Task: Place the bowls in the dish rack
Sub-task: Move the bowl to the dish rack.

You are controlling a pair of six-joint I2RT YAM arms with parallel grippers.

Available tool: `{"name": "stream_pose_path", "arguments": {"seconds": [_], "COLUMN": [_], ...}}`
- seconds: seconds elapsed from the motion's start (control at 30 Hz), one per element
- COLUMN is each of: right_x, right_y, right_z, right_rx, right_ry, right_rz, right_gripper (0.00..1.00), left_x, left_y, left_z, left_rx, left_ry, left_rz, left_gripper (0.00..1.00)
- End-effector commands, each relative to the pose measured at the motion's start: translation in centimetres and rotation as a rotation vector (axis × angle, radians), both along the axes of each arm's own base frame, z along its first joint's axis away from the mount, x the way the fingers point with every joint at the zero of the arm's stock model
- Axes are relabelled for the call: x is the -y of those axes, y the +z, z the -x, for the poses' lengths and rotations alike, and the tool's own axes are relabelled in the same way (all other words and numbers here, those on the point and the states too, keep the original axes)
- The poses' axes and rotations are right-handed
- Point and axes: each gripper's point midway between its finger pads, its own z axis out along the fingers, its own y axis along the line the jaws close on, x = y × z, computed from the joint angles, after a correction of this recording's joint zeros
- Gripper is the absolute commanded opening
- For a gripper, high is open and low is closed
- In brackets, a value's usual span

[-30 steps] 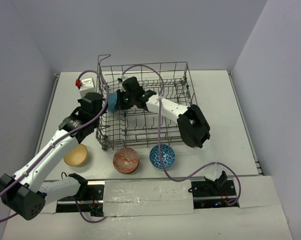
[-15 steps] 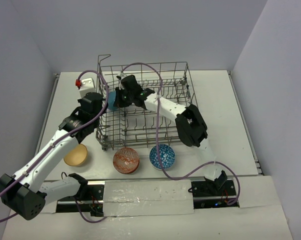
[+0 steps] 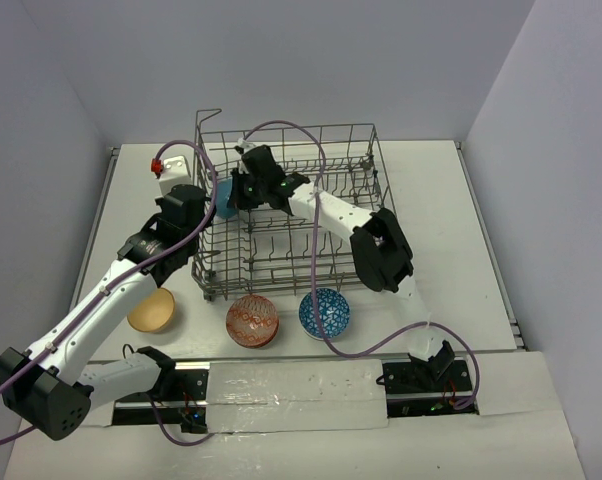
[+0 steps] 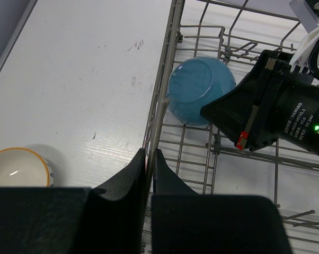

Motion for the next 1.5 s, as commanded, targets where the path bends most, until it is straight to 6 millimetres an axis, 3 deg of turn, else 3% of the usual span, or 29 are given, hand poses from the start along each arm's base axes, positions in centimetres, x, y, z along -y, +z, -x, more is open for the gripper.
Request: {"name": "stream_pose_path", "arguments": {"seconds": [0.0,0.67,1.47], "right_x": [0.0,0.2,0.2], "right_y": [1.0,-0.3,-0.2], "right_z": [-1.7,-3.0,-4.4], "right_rx": [0.024,0.011,0.007], "right_ry": [-0.034,-0.046,-0.065], "right_rz": [-0.028,-0.017,-0.057], "right_gripper": [0.0,0.0,0.0], "left_x": [-0.8,-0.5,-0.5], "left_y": [-0.2,-0.4,-0.5], "left_z": [-0.2,-0.4,-0.4], "left_rx": [-0.011,-0.018,-0.023], "left_ry": [0.04,0.03,0.028], "left_rz": [-0.02,-0.02,-0.027], "left_gripper": [0.0,0.0,0.0]}}
